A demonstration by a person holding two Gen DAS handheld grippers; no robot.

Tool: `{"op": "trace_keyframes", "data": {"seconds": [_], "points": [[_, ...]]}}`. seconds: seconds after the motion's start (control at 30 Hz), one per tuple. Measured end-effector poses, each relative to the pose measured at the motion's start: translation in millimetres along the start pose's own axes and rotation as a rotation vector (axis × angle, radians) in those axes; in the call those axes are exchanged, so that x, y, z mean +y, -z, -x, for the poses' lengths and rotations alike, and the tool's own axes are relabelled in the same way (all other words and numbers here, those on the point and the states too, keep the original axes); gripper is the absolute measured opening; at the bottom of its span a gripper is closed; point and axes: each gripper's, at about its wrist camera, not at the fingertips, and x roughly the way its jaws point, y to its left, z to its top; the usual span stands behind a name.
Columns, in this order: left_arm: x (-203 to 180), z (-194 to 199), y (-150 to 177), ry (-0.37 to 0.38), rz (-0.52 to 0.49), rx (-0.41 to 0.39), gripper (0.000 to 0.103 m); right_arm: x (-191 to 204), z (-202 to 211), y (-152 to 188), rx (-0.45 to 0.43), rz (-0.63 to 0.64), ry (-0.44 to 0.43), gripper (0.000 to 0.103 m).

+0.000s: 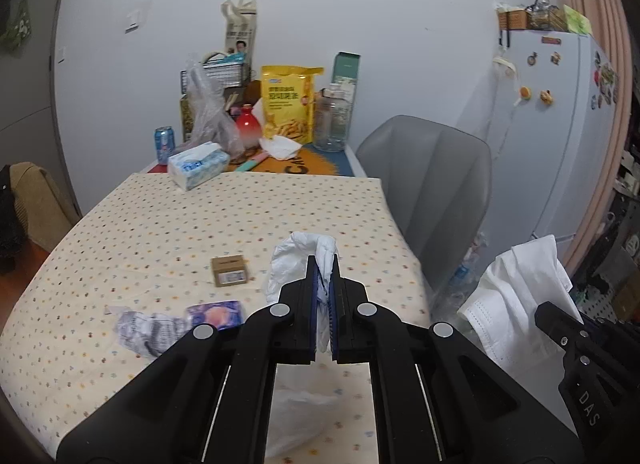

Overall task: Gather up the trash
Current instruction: 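Carry the tissue in the left gripper while the right gripper carries the paper to the bin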

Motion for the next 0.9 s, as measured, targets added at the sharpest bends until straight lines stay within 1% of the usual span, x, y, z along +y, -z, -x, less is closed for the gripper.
{"op": "trace_keyframes", "data": {"seconds": [0.27,0.47,0.73,0.9], "points": [[-60,-3,5,0.050,-0.061,0.010,0.006,-58,5,10,0.008,-0.068,0.057,0.008],[-100,-15,11,0.079,-0.103,0.035,0.006,-96,-1,20,0.018,-0.110,0.103,0.009],[-162,-49,31,0.129,-0.180,0.107,0.006,-148,-27,36,0.066,-0.183,0.149,0.010],[-198,-76,44,0.156,-0.226,0.155,0.006,-185,-53,52,0.118,-0.244,0.177,0.010]]}}
